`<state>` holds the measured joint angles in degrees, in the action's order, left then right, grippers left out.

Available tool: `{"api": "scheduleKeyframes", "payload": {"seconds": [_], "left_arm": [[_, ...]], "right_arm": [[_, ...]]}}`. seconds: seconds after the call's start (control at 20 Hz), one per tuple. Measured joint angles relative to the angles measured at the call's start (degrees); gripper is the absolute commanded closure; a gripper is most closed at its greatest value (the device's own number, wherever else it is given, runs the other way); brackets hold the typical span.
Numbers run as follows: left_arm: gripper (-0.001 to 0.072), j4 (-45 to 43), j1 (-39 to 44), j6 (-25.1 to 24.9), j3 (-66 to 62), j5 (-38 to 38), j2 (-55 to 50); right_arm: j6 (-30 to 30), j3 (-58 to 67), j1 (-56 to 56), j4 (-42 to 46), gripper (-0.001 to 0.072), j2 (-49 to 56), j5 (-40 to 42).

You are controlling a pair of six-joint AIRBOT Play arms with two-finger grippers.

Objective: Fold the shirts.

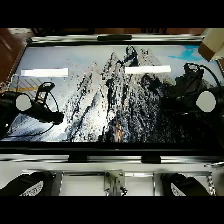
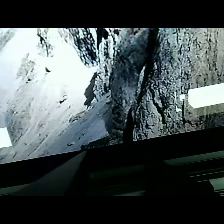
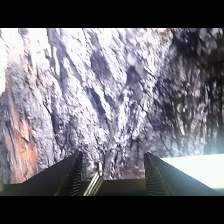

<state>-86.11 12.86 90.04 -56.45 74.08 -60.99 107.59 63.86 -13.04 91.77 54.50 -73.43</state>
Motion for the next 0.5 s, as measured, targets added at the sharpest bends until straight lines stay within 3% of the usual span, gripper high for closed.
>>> {"api": "scheduleKeyframes", "payload": {"seconds": [0.5], "left_arm": [[0.0309, 2.36, 0.00, 0.07, 1.53, -1.51, 0.85]], "right_arm": [[0.20, -0.11, -1.01, 0.07, 0.0209, 0.00, 1.92]]}}
